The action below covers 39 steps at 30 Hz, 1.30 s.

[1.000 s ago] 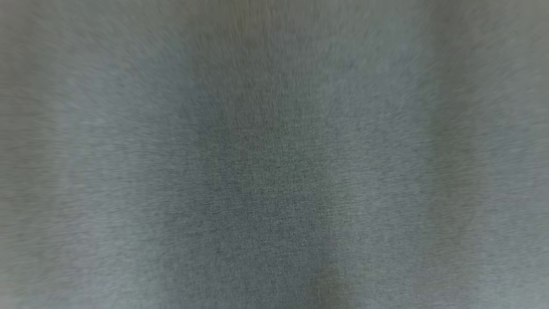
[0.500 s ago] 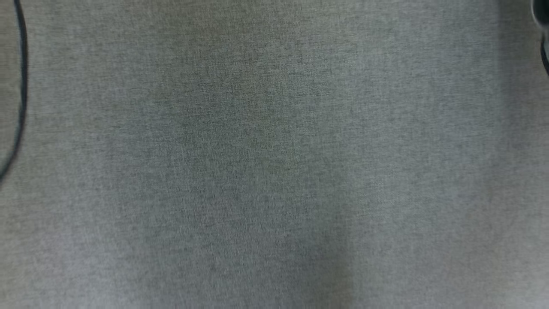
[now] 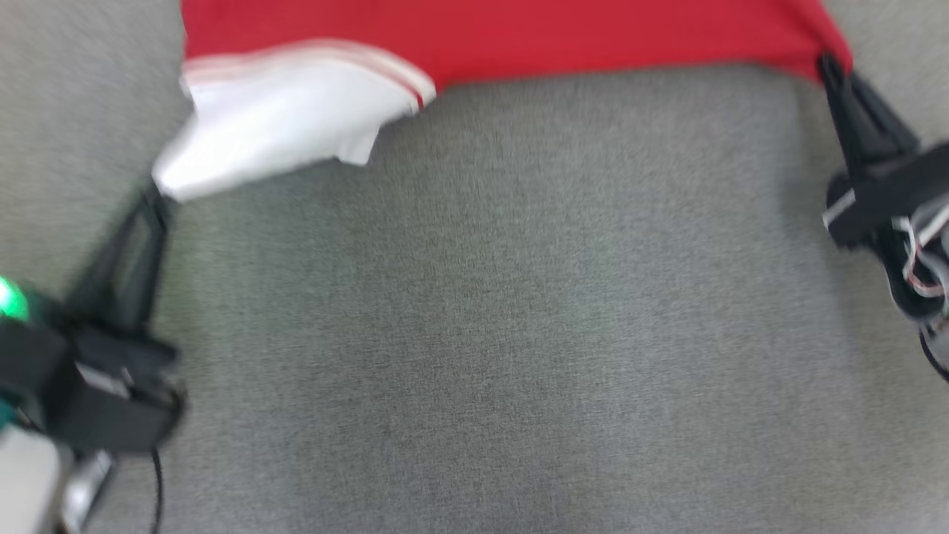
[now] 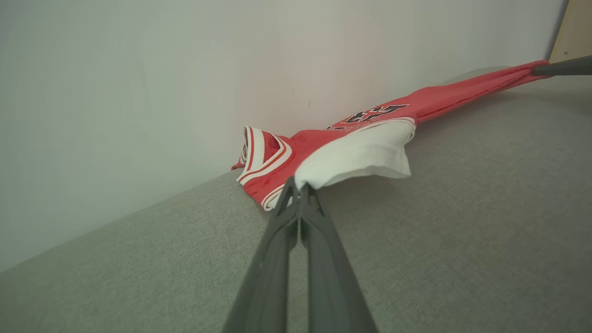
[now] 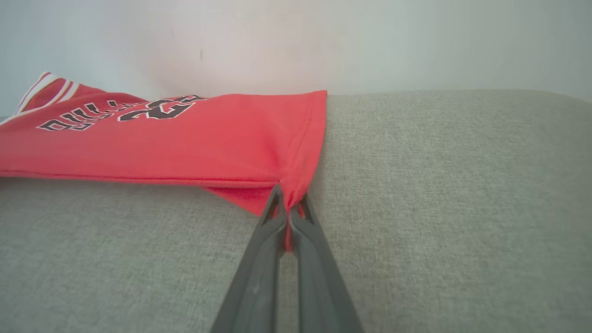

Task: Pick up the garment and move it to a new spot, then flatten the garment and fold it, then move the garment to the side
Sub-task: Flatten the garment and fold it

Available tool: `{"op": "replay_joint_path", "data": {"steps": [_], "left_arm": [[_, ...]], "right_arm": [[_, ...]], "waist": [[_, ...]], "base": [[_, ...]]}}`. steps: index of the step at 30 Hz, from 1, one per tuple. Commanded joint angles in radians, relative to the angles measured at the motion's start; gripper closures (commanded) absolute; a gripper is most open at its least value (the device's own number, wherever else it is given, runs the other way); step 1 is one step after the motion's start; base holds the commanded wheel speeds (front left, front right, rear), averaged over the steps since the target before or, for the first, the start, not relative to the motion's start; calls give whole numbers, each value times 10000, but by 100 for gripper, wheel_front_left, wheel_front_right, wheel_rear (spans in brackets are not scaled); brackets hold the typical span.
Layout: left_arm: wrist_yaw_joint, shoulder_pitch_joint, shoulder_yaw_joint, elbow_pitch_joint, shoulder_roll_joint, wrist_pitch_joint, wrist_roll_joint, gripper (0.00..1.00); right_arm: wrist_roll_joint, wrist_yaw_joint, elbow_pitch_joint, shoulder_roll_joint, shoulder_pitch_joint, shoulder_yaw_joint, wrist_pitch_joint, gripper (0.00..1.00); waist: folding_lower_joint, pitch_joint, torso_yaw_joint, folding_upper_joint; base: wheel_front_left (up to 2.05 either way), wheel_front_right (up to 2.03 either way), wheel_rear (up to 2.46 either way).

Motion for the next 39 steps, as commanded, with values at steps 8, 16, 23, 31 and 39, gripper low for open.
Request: {"op": "replay_joint_path", "data": {"steps": [8, 16, 23, 31, 39], "left_arm": [[1085, 3299, 327, -333, -1123, -110, -1189, 100], [1119, 5490, 245, -1128, -1617, -133, -1510, 100], [740, 6540, 187, -2616, -1042, 617, -2299, 100], [877, 6129, -129, -3434, -803, 2097, -2609, 100], [414, 4037, -794, -1718, -1634, 1853, -2069, 100]], "right_arm": [[213, -25, -472, -795, 2060, -254, -158, 100], [-602, -28, -1385, -1246, 5006, -1978, -149, 100], [-1881, -28, -2774, -1312, 8108, -3761, -146, 100], [-2732, -27, -4419, -1345, 9469, -4793, 1810, 100], [-3706, -25, -4217, -260, 8412, -5073, 3303, 100]], "waist": [[3, -2344, 330, 2], [3, -3541, 738, 2], [3, -4260, 956, 2], [3, -4255, 774, 2], [3, -3626, 626, 2]], "base": [[0, 0, 0], [0, 0, 0], [0, 0, 0], [0, 0, 0], [0, 0, 0]]}}
